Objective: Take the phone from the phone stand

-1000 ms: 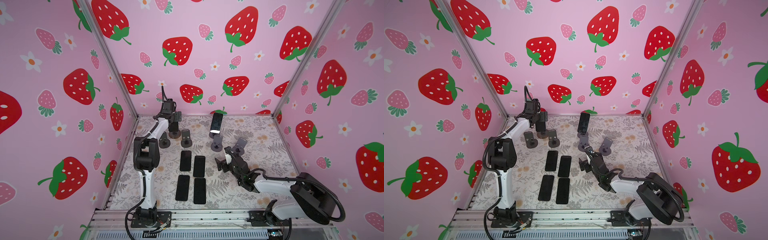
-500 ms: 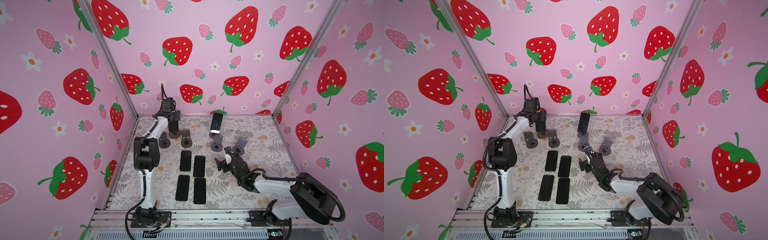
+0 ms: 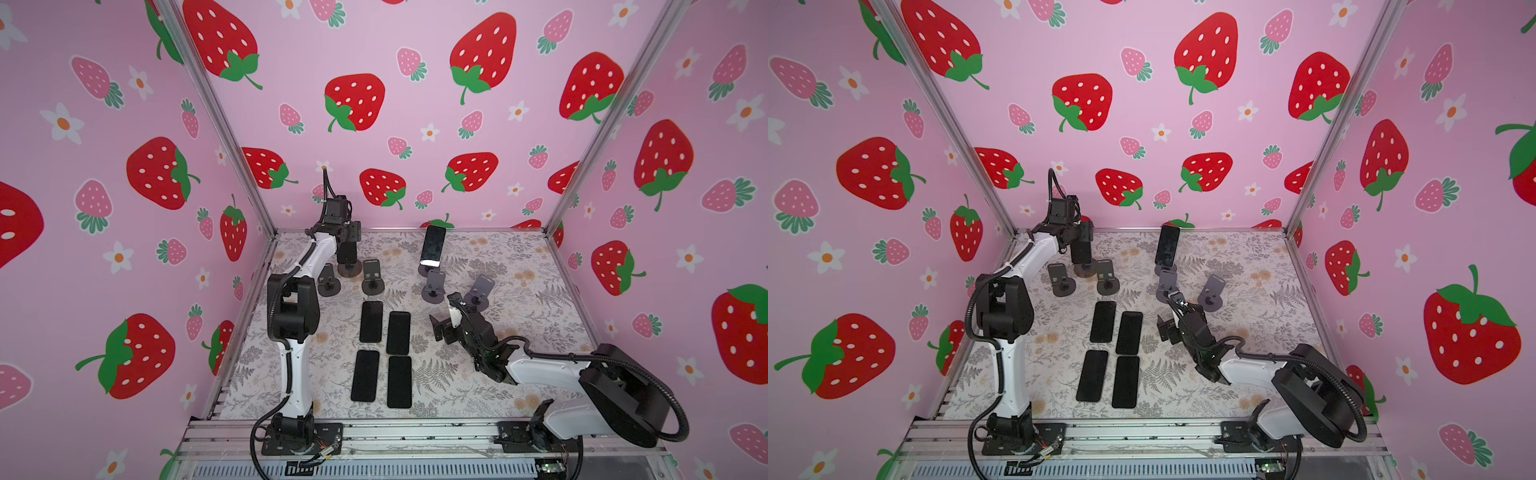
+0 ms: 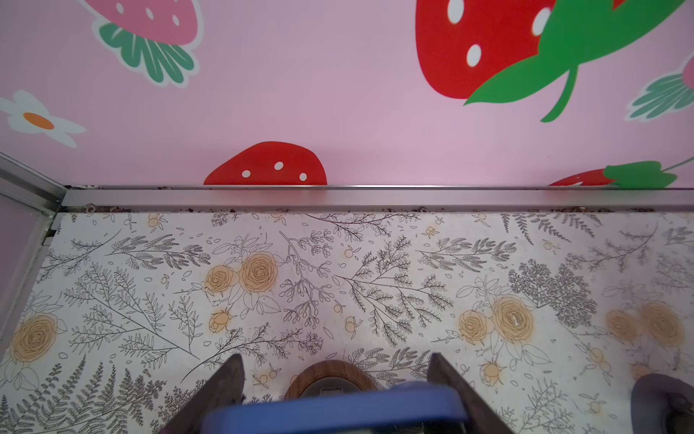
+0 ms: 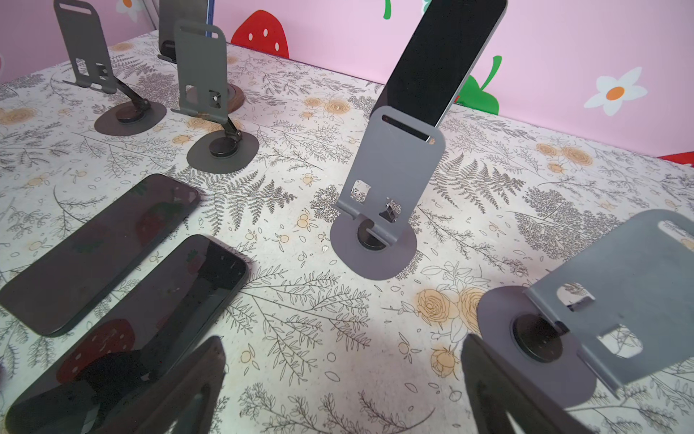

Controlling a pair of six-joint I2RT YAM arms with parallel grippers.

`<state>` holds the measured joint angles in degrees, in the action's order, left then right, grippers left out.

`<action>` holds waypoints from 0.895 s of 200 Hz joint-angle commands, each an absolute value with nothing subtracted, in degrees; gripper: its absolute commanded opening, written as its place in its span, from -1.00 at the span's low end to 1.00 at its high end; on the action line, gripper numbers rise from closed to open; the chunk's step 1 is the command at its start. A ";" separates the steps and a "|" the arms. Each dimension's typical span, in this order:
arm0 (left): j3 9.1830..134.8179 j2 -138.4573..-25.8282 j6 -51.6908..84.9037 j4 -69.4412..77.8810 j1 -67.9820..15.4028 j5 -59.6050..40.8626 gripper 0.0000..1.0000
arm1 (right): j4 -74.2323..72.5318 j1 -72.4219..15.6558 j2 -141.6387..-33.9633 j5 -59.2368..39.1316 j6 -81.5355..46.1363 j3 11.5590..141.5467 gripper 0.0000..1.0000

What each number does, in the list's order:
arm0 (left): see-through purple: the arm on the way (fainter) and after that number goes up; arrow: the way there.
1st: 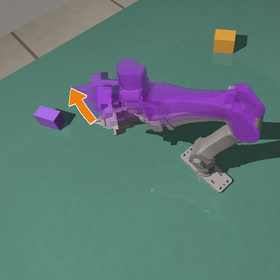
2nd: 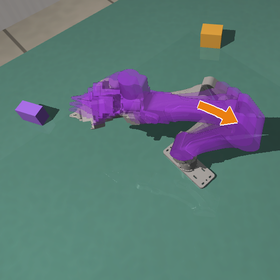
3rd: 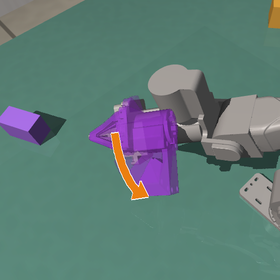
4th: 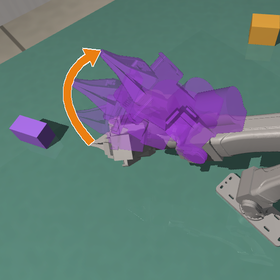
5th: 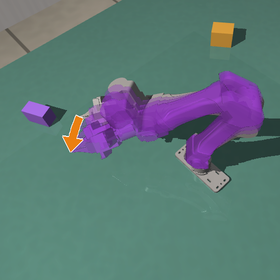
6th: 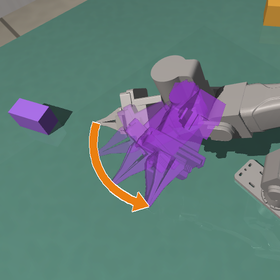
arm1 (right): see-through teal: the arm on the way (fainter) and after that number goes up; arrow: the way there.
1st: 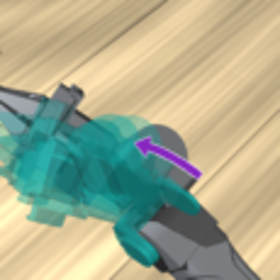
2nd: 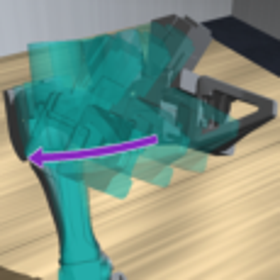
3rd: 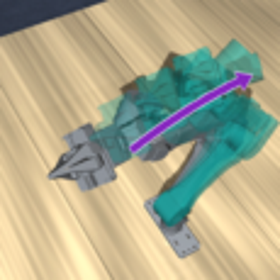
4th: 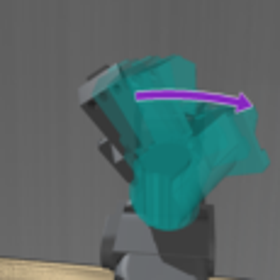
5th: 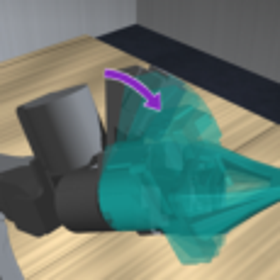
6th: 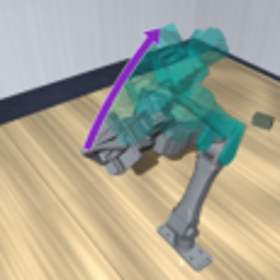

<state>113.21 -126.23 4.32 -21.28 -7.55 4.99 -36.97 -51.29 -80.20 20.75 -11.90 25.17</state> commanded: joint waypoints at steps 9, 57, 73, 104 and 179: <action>113.99 -122.05 3.50 -23.50 -7.45 4.92 0.40 | -36.46 -51.96 -81.10 22.06 -11.51 26.58 0.99; 113.87 -119.43 3.95 -24.11 -7.39 4.31 0.40 | -36.34 -52.05 -81.70 22.32 -11.43 26.99 0.99; 113.73 -118.23 4.04 -24.64 -7.44 3.96 0.40 | -36.49 -52.07 -81.80 22.66 -11.43 26.91 0.99; 112.93 -114.92 4.04 -25.86 -7.40 3.09 0.40 | -36.34 -52.21 -81.50 22.55 -11.60 27.10 0.99; 98.01 -100.66 6.95 -22.26 -9.84 2.04 0.36 | -35.28 -52.12 -78.32 31.82 -14.44 25.89 0.99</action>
